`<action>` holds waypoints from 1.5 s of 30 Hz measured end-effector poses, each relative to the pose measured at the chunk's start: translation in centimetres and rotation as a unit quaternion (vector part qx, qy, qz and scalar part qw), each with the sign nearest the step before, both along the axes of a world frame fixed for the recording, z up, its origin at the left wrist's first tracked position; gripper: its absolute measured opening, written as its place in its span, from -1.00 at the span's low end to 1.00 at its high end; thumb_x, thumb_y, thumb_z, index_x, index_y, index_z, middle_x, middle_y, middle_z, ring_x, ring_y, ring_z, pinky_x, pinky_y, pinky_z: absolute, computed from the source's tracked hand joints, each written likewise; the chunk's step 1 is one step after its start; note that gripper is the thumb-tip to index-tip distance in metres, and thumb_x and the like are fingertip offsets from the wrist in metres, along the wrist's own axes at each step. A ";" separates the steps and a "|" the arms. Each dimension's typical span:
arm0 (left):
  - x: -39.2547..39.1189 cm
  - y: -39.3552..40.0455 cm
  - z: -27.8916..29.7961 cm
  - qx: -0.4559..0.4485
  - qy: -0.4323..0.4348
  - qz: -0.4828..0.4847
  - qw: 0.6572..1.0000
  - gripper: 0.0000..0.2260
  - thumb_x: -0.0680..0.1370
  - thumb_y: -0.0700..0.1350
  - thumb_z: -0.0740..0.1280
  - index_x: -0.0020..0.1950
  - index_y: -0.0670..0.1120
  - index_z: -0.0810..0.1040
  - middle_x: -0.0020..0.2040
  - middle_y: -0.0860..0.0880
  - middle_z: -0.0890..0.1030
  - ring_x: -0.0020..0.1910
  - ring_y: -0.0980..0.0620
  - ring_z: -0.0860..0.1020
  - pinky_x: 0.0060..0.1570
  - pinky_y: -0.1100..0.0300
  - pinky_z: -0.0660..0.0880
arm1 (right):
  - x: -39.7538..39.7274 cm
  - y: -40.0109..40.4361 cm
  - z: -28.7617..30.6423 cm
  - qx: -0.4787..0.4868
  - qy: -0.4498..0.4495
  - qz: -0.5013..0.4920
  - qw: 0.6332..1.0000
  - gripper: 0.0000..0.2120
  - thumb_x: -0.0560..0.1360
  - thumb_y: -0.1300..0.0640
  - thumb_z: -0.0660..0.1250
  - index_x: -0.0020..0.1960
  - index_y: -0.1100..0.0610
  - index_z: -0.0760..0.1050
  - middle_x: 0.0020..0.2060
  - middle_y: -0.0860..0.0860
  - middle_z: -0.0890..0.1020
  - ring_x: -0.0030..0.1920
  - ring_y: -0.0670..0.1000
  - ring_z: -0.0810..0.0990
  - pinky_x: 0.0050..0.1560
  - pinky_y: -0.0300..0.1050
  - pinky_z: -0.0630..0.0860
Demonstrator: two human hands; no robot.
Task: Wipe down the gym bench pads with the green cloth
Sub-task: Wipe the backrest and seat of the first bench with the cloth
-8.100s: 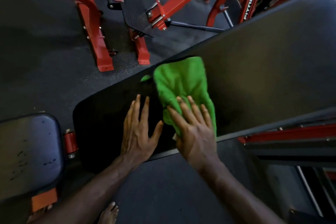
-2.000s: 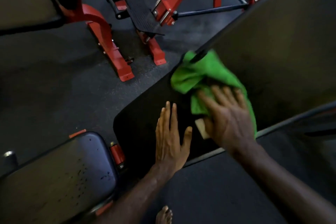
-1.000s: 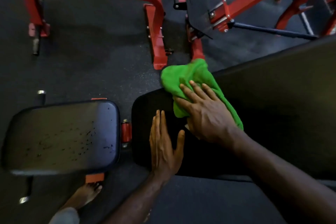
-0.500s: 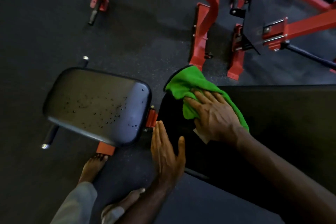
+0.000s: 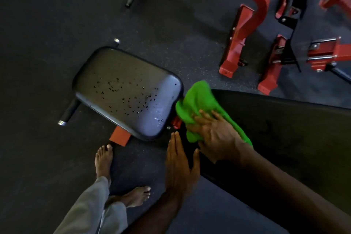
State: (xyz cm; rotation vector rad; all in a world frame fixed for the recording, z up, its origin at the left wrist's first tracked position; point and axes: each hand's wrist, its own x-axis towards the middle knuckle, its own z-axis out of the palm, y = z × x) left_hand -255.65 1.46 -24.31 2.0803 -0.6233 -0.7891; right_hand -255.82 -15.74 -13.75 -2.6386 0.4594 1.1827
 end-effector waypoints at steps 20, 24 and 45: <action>1.5 -5.0 1.2 0.044 0.062 -0.005 0.997 -0.29 0.57 0.25 0.07 0.66 -0.07 0.21 0.60 -0.06 0.33 0.56 -0.05 0.31 0.50 -0.09 0.31 | 3.0 -4.6 -1.6 -0.071 -0.039 -0.068 0.994 -0.47 0.60 -0.11 0.23 0.57 -0.16 0.33 0.66 0.00 0.17 0.66 0.16 0.06 0.63 0.17 -0.09; 2.2 -7.5 1.3 0.047 0.092 0.014 0.995 -0.26 0.52 0.27 0.03 0.66 -0.01 0.19 0.62 -0.03 0.31 0.57 -0.04 0.28 0.52 -0.07 0.28 | 3.3 -6.2 -1.8 -0.069 -0.043 -0.078 0.994 -0.51 0.58 -0.13 0.26 0.51 -0.15 0.40 0.59 -0.02 0.33 0.62 0.09 0.20 0.61 0.10 -0.01; 2.4 -18.5 9.6 -0.107 0.026 -0.176 0.978 -0.38 0.60 0.26 0.04 0.52 -0.04 0.47 0.60 -0.09 0.34 0.58 -0.09 0.30 0.57 -0.03 0.21 | -7.5 -10.3 11.5 -0.290 -0.115 -0.357 0.881 -0.59 0.63 -0.02 0.22 0.47 -0.07 0.42 0.12 0.05 0.63 0.12 0.15 0.61 0.19 0.06 0.38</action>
